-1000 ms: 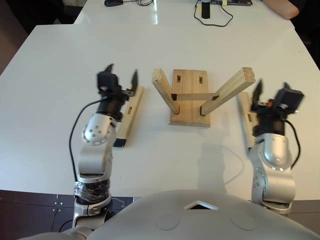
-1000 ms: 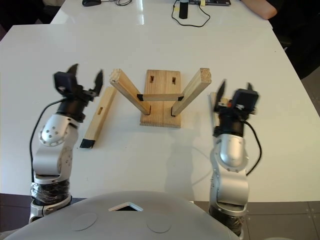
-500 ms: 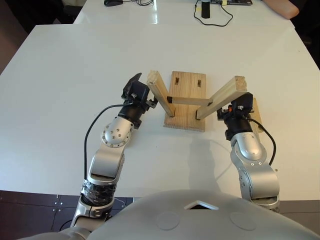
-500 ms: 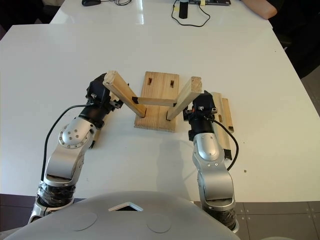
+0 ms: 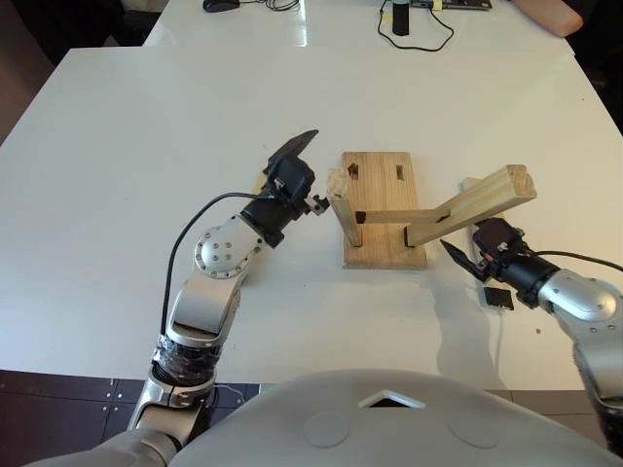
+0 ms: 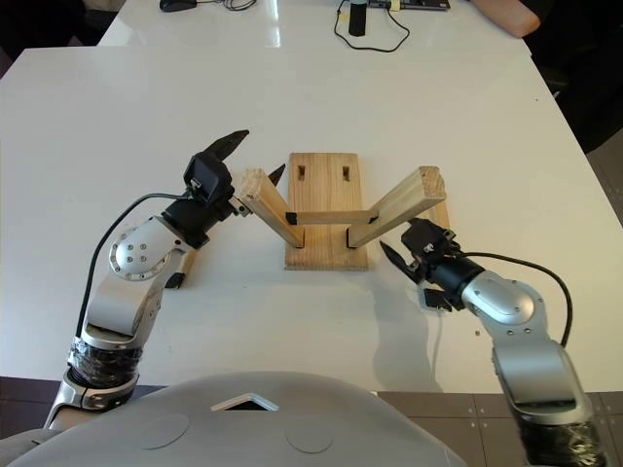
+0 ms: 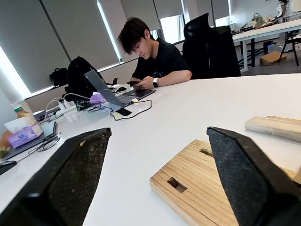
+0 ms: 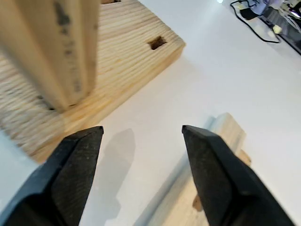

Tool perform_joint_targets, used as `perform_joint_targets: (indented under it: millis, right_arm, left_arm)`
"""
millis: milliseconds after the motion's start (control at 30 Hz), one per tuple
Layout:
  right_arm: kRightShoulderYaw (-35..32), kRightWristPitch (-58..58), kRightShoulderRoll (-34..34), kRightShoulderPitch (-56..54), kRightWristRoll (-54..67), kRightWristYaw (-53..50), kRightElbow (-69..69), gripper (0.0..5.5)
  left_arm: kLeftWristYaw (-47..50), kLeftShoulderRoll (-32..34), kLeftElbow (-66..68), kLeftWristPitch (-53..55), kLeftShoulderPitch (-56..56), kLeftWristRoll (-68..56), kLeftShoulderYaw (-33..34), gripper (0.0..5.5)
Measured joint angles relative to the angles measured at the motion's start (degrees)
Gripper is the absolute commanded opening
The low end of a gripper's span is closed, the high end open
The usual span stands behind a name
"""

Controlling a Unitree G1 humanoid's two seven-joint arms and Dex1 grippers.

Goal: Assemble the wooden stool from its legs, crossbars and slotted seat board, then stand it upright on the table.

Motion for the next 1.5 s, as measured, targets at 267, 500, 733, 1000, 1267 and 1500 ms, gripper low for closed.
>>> perform_joint_targets:
  millis: [267, 500, 733, 1000, 1267, 1500]
  right_arm:
    - [1.5, -1.1, -7.4, 6.2, 5.6, 12.0, -4.7, 3.09]
    - [14.1, -2.8, -3.7, 2.4, 2.5, 10.7, 3.5, 3.09]
    - [13.1, -4.7, -2.0, -6.4, 2.4, 8.3, 12.6, 3.09]
    - [11.2, -9.4, -0.2, -15.5, 0.7, 4.1, 25.8, 3.09]
    - [14.3, -12.0, 2.8, -20.0, -2.6, 1.7, 29.4, 3.09]
    - [16.8, -13.0, 2.3, -15.7, -4.0, 1.9, 23.2, 3.09]
  left_arm:
    - [-3.8, 2.1, 4.3, -3.5, -1.1, -0.7, 0.2, 3.8]
    - [-6.5, 1.1, 3.9, -4.4, 0.1, 0.1, -7.5, 3.8]
    - [-8.4, 1.2, 8.4, -0.6, -5.2, -1.5, -6.1, 3.8]
    - [-8.7, 1.2, 15.9, 0.5, -8.2, 1.9, -8.5, 3.8]
    - [-10.5, 0.6, 19.6, 0.2, -12.7, 1.9, -9.0, 3.8]
    - [-10.9, 3.3, 43.6, -14.9, -29.0, 5.5, -4.0, 3.8]
